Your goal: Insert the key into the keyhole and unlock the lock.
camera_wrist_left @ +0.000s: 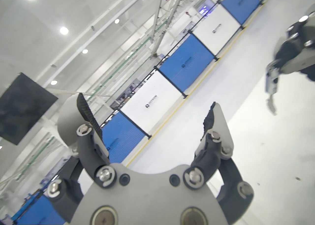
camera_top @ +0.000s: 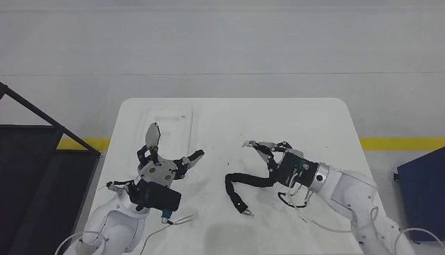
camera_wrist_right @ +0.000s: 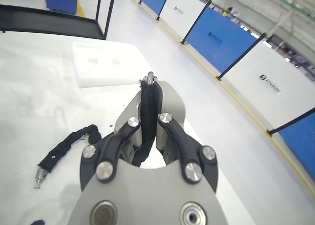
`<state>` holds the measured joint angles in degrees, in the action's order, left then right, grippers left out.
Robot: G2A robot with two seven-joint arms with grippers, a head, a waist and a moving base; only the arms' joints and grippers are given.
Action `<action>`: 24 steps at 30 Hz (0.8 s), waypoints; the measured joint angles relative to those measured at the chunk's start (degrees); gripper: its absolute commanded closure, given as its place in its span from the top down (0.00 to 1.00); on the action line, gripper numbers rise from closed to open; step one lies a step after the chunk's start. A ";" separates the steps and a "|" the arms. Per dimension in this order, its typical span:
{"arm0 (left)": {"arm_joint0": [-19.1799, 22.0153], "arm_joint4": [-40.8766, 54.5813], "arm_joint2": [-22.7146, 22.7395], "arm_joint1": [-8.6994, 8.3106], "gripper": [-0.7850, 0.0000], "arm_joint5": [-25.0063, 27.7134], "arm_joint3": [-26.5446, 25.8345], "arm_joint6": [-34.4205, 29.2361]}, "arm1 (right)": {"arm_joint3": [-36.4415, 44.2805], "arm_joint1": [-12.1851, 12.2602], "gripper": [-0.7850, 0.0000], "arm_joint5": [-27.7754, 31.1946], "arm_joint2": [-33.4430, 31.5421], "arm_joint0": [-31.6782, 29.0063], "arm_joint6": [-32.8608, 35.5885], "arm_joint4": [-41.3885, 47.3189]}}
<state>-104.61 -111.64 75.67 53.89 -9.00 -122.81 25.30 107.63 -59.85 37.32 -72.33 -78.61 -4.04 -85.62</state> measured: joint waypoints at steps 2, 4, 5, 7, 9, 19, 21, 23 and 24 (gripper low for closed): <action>-5.47 -2.22 -1.84 0.01 1.00 -2.62 2.31 4.94 | -2.76 -0.60 0.00 0.26 2.65 3.33 4.41 2.14; -7.58 -2.54 -2.04 0.02 1.00 -6.67 2.53 6.17 | -5.95 -1.47 0.00 0.12 5.94 6.95 8.83 6.65; -7.33 -2.47 -1.98 0.02 1.00 -7.20 2.45 5.83 | -7.36 -1.88 0.00 0.06 7.40 8.43 10.71 8.85; -6.94 -2.39 -1.92 0.02 1.00 -7.19 2.39 5.47 | -10.62 -2.82 0.00 -0.03 10.73 11.88 15.09 13.41; -6.93 -2.38 -1.92 0.02 1.00 -7.07 2.39 5.47 | -13.88 -3.72 0.00 -0.50 13.68 15.26 19.10 16.60; -6.95 -2.39 -1.93 0.02 1.00 -7.07 2.39 5.50 | -26.03 -6.67 0.18 -6.08 20.45 23.36 26.56 23.88; -6.95 -2.39 -1.93 0.02 1.00 -7.07 2.39 5.50 | -27.17 -6.90 1.00 -7.31 20.52 23.64 26.13 24.20; -6.95 -2.39 -1.93 0.02 1.00 -7.07 2.39 5.50 | -27.74 -6.98 1.00 -7.76 20.39 23.58 25.80 24.41; -6.95 -2.39 -1.93 0.02 1.00 -7.07 2.39 5.50 | -27.98 -7.00 1.00 -8.00 20.19 23.40 25.49 24.70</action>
<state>-111.55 -114.03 73.74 53.91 -16.07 -120.41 30.80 79.65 -66.84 29.32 -52.14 -55.21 21.45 -60.92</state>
